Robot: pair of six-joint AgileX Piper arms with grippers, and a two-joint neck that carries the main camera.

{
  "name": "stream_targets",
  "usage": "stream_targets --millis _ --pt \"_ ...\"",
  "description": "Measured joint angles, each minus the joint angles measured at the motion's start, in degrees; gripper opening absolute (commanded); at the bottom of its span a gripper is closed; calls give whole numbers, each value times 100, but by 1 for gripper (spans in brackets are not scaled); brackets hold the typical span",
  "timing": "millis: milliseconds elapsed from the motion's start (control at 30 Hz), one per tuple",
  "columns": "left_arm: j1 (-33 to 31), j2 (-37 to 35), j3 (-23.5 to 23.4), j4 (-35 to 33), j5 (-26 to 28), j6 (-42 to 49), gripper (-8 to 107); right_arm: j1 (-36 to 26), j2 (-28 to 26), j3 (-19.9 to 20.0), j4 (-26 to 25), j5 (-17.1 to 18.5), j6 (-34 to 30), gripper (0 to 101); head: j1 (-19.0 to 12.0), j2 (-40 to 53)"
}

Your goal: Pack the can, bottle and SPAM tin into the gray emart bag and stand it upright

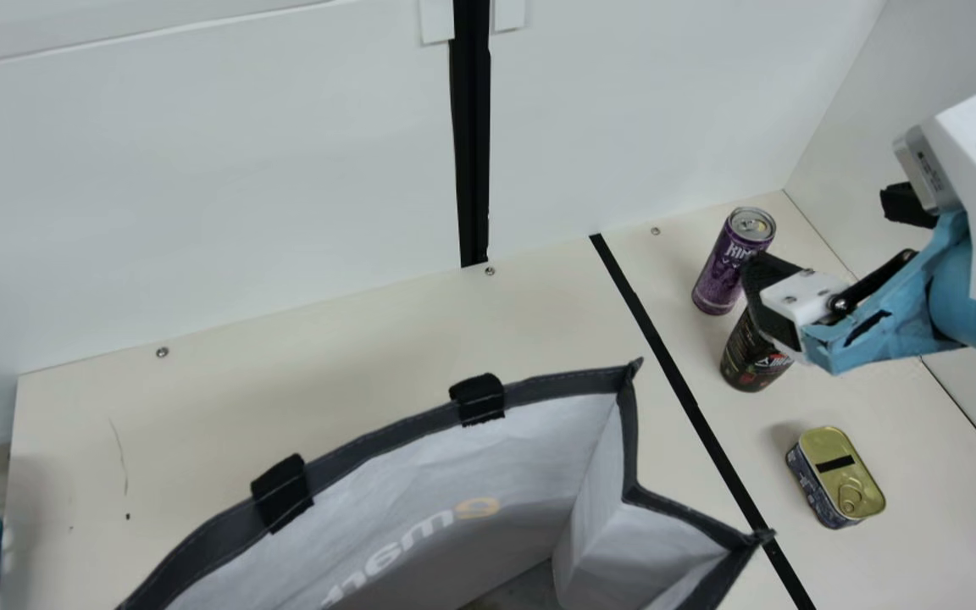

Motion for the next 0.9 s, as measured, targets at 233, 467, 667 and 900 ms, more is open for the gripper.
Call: stream_targets --millis 233,467,667,900 --pt "0 0 0 0 0 0 90 -354 19 200 46 7 -184 95 0 0" --pt "0 0 0 0 0 0 90 -662 2 431 47 6 -358 95 0 0" --pt "0 0 0 0 0 0 90 -899 -23 615 29 6 -492 95 0 0" --pt "0 0 0 0 0 0 90 -999 -108 736 -10 12 -562 95 0 9"
